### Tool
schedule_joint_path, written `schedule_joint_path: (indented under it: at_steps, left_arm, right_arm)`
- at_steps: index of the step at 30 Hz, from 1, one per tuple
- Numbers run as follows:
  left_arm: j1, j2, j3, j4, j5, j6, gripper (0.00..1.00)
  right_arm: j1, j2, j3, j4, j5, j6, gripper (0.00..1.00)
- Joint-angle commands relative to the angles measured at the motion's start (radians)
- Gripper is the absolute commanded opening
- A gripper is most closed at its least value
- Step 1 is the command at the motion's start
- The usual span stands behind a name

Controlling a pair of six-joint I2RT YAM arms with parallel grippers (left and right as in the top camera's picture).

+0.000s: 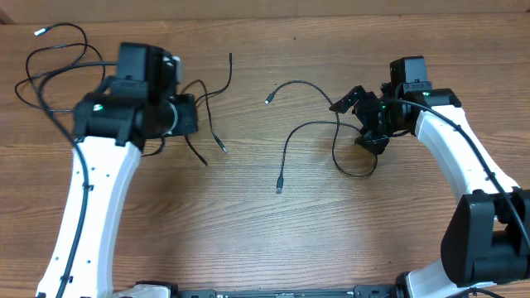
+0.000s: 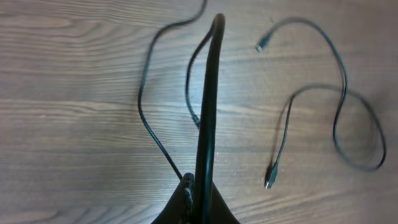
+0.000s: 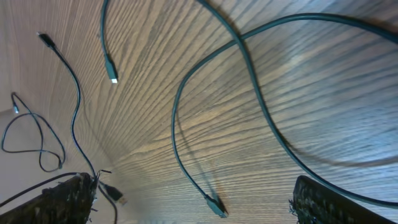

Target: Untangle cables

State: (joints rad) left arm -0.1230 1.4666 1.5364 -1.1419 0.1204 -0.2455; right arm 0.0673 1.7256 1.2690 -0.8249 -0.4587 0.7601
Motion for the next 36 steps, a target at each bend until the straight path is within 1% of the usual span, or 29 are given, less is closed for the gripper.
schedule_joint_path:
  at_steps: [1, 5, 6, 8, 10, 13, 15, 17, 20, 22, 23, 24, 25, 27, 31, 33, 36]
  left_arm:
    - [0.053, -0.017, 0.023, 0.0, 0.016, -0.092, 0.04]
    - [0.059, 0.012, 0.023, 0.021, 0.026, -0.097, 0.04]
    - [0.059, 0.018, 0.023, 0.045, 0.014, -0.068, 0.04]
    - [0.06, 0.018, 0.024, 0.084, -0.062, -0.065, 0.04]
    - [0.061, 0.016, 0.029, 0.121, -0.095, -0.066, 0.04]
    - [0.064, 0.016, 0.032, 0.137, -0.064, -0.068, 0.04]
    - [0.064, 0.016, 0.032, 0.132, -0.082, -0.051, 0.04]
    - [0.064, 0.016, 0.034, 0.138, -0.151, -0.023, 0.04]
    - [0.065, 0.016, 0.052, 0.143, -0.266, -0.023, 0.04]
    - [0.067, 0.016, 0.081, 0.151, -0.388, -0.024, 0.04]
    - [0.072, 0.016, 0.106, 0.161, -0.469, -0.024, 0.04]
    - [0.077, 0.016, 0.125, 0.166, -0.51, -0.027, 0.04]
    - [0.093, 0.016, 0.185, 0.161, -0.544, -0.029, 0.04]
    - [0.112, 0.016, 0.261, 0.137, -0.541, -0.028, 0.04]
    - [0.174, 0.016, 0.507, 0.062, -0.543, 0.001, 0.04]
    - [0.23, 0.016, 0.639, 0.048, -0.543, 0.037, 0.04]
    - [0.315, 0.016, 0.747, 0.046, -0.548, 0.044, 0.04]
  right_arm:
    - [0.016, -0.001, 0.002, 0.009, 0.013, 0.003, 1.0]
    - [0.028, -0.001, 0.002, 0.007, 0.013, 0.002, 1.0]
    - [0.03, -0.001, 0.002, 0.0, 0.013, 0.002, 1.0]
    - [0.03, -0.001, 0.002, -0.016, 0.014, -0.003, 1.0]
    - [0.03, -0.001, 0.002, -0.03, 0.025, -0.003, 1.0]
    - [0.03, -0.001, 0.002, -0.054, 0.066, -0.003, 1.0]
    - [0.03, -0.001, 0.002, -0.066, 0.082, -0.003, 1.0]
    - [0.03, -0.001, 0.002, -0.075, 0.089, -0.003, 1.0]
    - [0.03, -0.001, 0.002, -0.082, 0.101, -0.003, 1.0]
    - [0.03, -0.001, 0.002, -0.09, 0.103, -0.003, 1.0]
    - [0.03, -0.001, 0.002, -0.094, 0.103, -0.003, 1.0]
    - [0.03, -0.001, 0.001, -0.098, 0.103, -0.003, 1.0]
    - [0.03, -0.001, 0.001, -0.101, 0.103, -0.003, 1.0]
    - [0.03, -0.001, 0.001, -0.101, 0.103, -0.003, 1.0]
    - [0.03, -0.001, 0.001, -0.101, 0.103, -0.003, 1.0]
    - [0.03, -0.001, 0.002, -0.101, 0.103, -0.003, 1.0]
    - [0.03, -0.001, 0.001, -0.102, 0.103, -0.003, 1.0]
